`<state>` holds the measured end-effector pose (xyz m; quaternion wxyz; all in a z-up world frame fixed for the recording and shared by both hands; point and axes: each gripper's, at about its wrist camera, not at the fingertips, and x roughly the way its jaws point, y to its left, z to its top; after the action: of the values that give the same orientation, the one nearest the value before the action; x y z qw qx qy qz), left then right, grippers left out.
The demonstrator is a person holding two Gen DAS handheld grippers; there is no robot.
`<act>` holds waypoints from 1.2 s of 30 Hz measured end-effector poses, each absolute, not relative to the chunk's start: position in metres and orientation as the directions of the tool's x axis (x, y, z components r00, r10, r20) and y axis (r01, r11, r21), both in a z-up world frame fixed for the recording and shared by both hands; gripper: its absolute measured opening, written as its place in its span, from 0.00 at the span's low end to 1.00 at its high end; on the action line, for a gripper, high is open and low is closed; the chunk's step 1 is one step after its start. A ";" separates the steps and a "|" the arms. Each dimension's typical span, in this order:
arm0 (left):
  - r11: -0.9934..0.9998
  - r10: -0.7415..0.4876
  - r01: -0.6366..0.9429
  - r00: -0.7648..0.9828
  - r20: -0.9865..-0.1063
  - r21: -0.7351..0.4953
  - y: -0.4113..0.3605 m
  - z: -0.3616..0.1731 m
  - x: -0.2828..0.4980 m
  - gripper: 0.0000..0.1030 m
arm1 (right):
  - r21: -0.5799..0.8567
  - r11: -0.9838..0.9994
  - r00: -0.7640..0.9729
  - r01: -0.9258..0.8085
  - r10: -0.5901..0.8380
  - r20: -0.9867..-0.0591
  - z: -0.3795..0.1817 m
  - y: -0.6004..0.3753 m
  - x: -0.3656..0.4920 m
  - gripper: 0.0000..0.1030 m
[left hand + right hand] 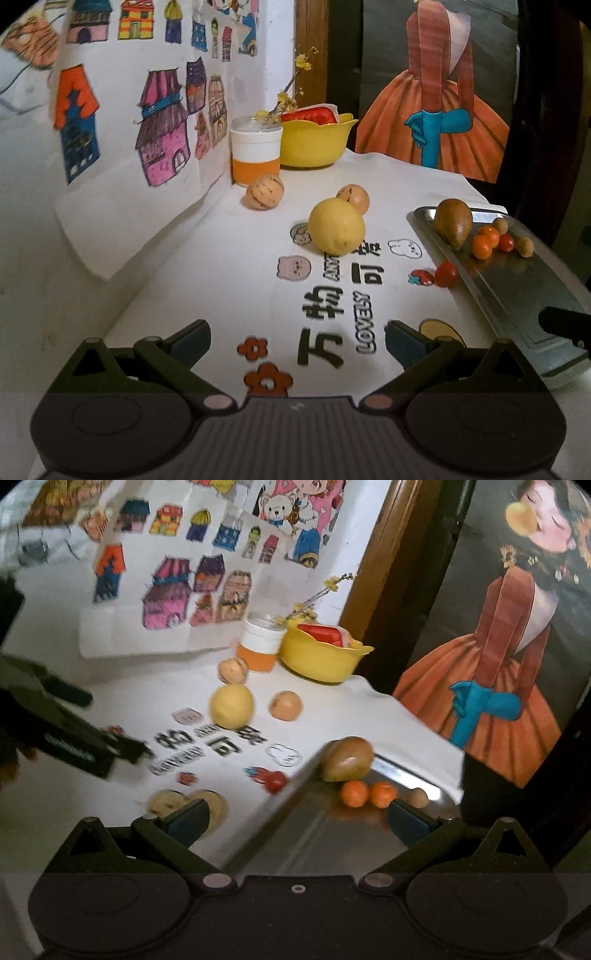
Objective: Organize fruits
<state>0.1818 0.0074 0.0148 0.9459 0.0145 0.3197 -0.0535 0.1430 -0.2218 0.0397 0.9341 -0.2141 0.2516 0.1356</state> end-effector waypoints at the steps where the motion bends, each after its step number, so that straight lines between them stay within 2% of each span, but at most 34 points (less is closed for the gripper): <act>1: 0.994 -0.090 0.108 0.790 -0.606 -0.007 0.007 0.015 0.186 1.00 | -0.346 0.865 0.837 -0.363 0.140 -0.529 0.039 -0.224 0.147 0.99; 5: 0.995 -0.098 0.095 0.783 -0.614 -0.038 0.008 0.013 0.206 1.00 | -0.389 0.828 0.829 -0.404 0.151 -0.539 0.035 -0.224 0.160 0.99; 12: 0.978 -0.171 0.057 0.768 -0.617 -0.201 0.012 0.011 0.245 1.00 | -0.495 0.737 0.824 -0.461 0.148 -0.547 0.022 -0.211 0.182 0.99; 17: 0.979 -0.181 0.083 0.775 -0.605 -0.187 0.002 0.008 0.259 1.00 | -0.562 0.673 0.824 -0.480 0.128 -0.551 0.012 -0.203 0.191 0.99; 26: 0.984 -0.170 0.105 0.785 -0.595 -0.143 -0.007 0.002 0.277 1.00 | -0.573 0.655 0.823 -0.493 0.137 -0.551 0.006 -0.196 0.203 0.97; 33: 0.984 -0.172 0.113 0.794 -0.583 -0.136 -0.009 0.005 0.291 1.00 | -0.544 0.654 0.806 -0.525 0.176 -0.565 0.002 -0.190 0.210 0.88; 36: 0.984 -0.179 0.129 0.791 -0.585 -0.126 -0.014 0.005 0.296 1.00 | -0.524 0.655 0.792 -0.545 0.195 -0.579 0.000 -0.189 0.213 0.81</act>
<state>0.2965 -0.0136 0.0051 0.9454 -0.0395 0.3131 -0.0816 0.2126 -0.1888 0.0004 0.8761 -0.3581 0.2444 0.2109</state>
